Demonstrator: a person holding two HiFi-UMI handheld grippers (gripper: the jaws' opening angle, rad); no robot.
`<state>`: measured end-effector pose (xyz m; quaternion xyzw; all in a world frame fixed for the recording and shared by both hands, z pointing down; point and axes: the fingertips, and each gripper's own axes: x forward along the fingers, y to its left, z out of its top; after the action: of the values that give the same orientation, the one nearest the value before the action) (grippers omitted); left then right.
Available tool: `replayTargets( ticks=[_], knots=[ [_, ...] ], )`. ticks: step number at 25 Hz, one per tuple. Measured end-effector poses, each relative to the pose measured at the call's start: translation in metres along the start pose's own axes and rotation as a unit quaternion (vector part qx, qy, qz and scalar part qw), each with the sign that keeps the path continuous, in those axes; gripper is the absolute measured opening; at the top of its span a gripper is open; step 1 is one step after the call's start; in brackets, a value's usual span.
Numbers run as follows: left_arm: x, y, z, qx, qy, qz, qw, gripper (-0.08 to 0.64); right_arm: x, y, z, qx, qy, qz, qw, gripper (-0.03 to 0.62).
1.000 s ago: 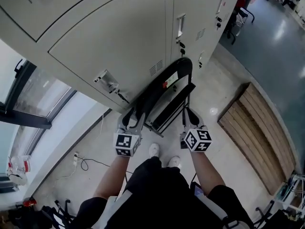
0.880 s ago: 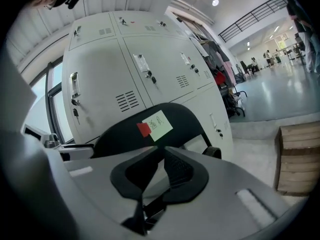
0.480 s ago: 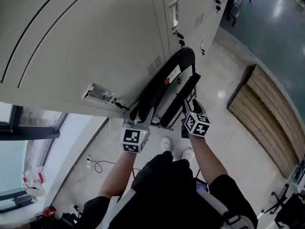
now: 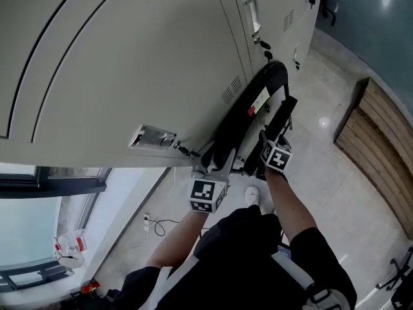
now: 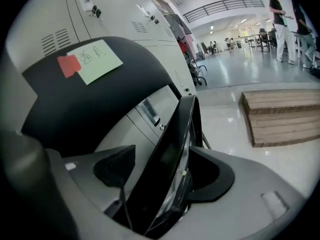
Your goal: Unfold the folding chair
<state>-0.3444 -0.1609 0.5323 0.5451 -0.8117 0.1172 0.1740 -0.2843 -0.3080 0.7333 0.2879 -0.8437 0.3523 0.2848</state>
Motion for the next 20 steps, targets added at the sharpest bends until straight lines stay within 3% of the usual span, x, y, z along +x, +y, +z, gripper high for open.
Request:
replayTargets(
  ticks=[7,12,15,20],
  knots=[
    [0.004,0.0,-0.001,-0.006,0.018,0.004,0.9998,0.202,0.027,0.002,-0.022,0.017,0.041,-0.023,0.999,0.324],
    [0.008,0.002,-0.003,-0.004,0.021,0.006,0.9998,0.201,0.035,0.008,-0.033,0.068,0.067,-0.005,0.995,0.23],
    [0.008,0.0,-0.002,-0.018,0.018,0.0,0.9997,0.186,0.032,0.011,-0.035,0.074,0.079,0.013,0.994,0.197],
    [0.007,-0.025,-0.001,-0.023,0.014,-0.054,0.9982,0.147,0.022,-0.009,-0.038,0.081,0.074,0.018,0.994,0.167]
  ],
)
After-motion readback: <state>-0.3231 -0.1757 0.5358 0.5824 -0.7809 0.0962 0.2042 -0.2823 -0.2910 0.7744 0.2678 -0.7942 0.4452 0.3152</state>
